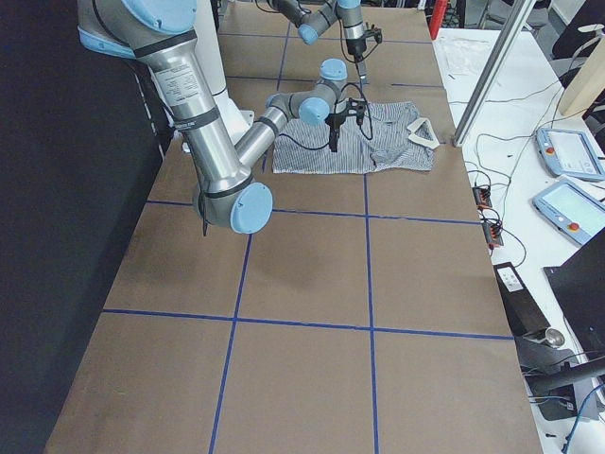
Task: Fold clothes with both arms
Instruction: 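Fold the other sleeve inward with the left gripper while the right arm lowers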
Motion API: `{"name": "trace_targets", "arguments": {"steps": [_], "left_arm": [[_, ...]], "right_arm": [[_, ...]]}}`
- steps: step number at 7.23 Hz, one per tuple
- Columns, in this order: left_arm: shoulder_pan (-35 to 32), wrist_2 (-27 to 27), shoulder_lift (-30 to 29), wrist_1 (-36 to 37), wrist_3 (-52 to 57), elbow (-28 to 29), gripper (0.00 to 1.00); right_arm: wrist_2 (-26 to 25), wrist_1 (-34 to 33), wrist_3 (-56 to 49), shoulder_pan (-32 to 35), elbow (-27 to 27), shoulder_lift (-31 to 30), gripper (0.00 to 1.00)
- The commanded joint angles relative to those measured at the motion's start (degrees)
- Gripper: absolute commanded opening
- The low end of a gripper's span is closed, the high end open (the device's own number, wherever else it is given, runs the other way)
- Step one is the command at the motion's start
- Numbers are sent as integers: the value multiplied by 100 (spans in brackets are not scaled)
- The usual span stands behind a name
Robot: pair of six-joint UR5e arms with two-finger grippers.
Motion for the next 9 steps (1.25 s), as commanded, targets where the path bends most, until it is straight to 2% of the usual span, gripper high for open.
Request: {"name": "trace_targets", "arguments": {"steps": [1, 3, 4, 8, 9], "left_arm": [[1, -70, 43, 173, 13, -130, 100], [19, -70, 43, 156, 22, -95, 100], [10, -62, 52, 173, 31, -130, 100], [19, -61, 69, 173, 31, -120, 100], [19, -61, 52, 199, 22, -139, 100]], "right_arm": [[-604, -9, 594, -683, 206, -1, 100], [-632, -9, 849, -973, 268, -53, 100], [-832, -9, 850, -1235, 259, -149, 100], [-869, -35, 841, -1273, 303, -203, 100], [-860, -35, 841, -1264, 346, -438, 100]]}}
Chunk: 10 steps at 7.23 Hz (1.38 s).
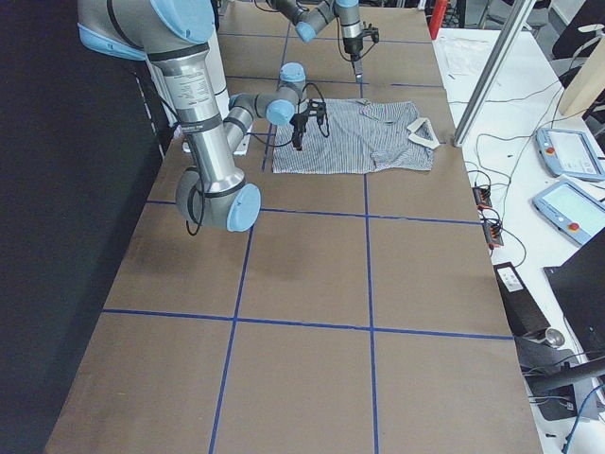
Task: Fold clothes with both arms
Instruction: 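Move both grippers down to the hem corners nearest the robot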
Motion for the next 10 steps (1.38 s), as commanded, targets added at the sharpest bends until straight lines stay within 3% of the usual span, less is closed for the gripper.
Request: {"name": "trace_targets", "arguments": {"steps": [1, 10], "left_arm": [[0, 1, -57, 27, -7, -46, 100], [9, -8, -93, 27, -7, -64, 100]], "right_arm": [[19, -4, -3, 8, 209, -395, 100], [-51, -12, 155, -511, 184, -872, 100]]}}
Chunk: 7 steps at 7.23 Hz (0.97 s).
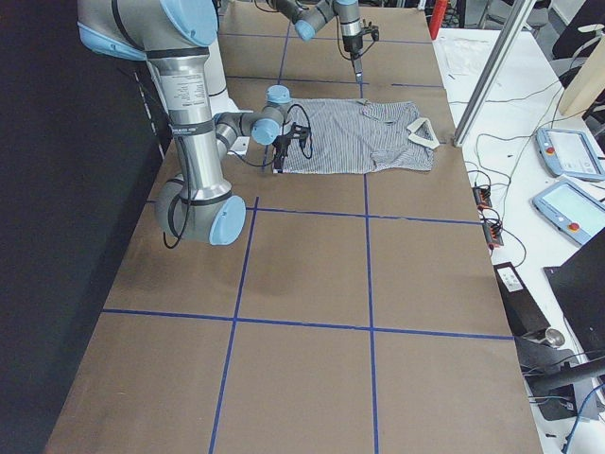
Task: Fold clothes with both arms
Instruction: 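Move both grippers down to the hem corners nearest the robot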
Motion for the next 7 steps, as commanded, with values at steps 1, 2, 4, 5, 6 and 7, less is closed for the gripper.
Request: {"name": "trace_targets", "arguments": {"steps": [1, 2, 4, 5, 6, 7], "left_arm": [[0, -1, -5, 0, 0, 0, 100], [0, -1, -5, 0, 0, 0, 100], [0, -1, -5, 0, 0, 0, 100], [0, -1, -5, 0, 0, 0, 100], [0, -1, -5, 0, 0, -8, 100], [0, -1, -5, 0, 0, -9, 100]], "right_arm": [[10, -22, -2, -40, -19, -94, 100], [1, -22, -2, -84, -28, -104, 100], [45, -22, -2, -101, -19, -139, 87], [45, -31, -2, -102, -19, -139, 71], [62, -31, -2, -102, -19, -148, 61], [63, -40, -2, -102, -11, -148, 54]]}}
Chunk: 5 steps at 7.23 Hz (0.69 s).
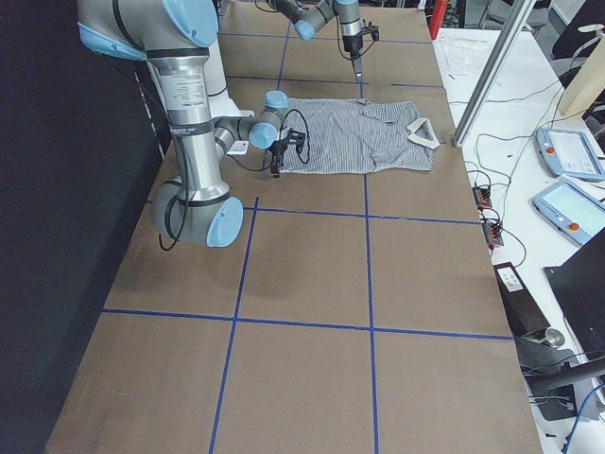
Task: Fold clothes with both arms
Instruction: 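Move both grippers down to the hem corners nearest the robot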
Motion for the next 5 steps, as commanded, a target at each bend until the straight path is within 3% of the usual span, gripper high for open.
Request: {"name": "trace_targets", "arguments": {"steps": [1, 3, 5], "left_arm": [[0, 0, 0, 0, 0, -4, 100], [0, 0, -9, 0, 0, 5, 100], [0, 0, -26, 0, 0, 5, 100]], "right_arm": [[7, -9, 0, -1, 6, -6, 41], [16, -9, 0, -1, 49, 3, 16], [25, -18, -9, 7, 93, 12, 1]]}}
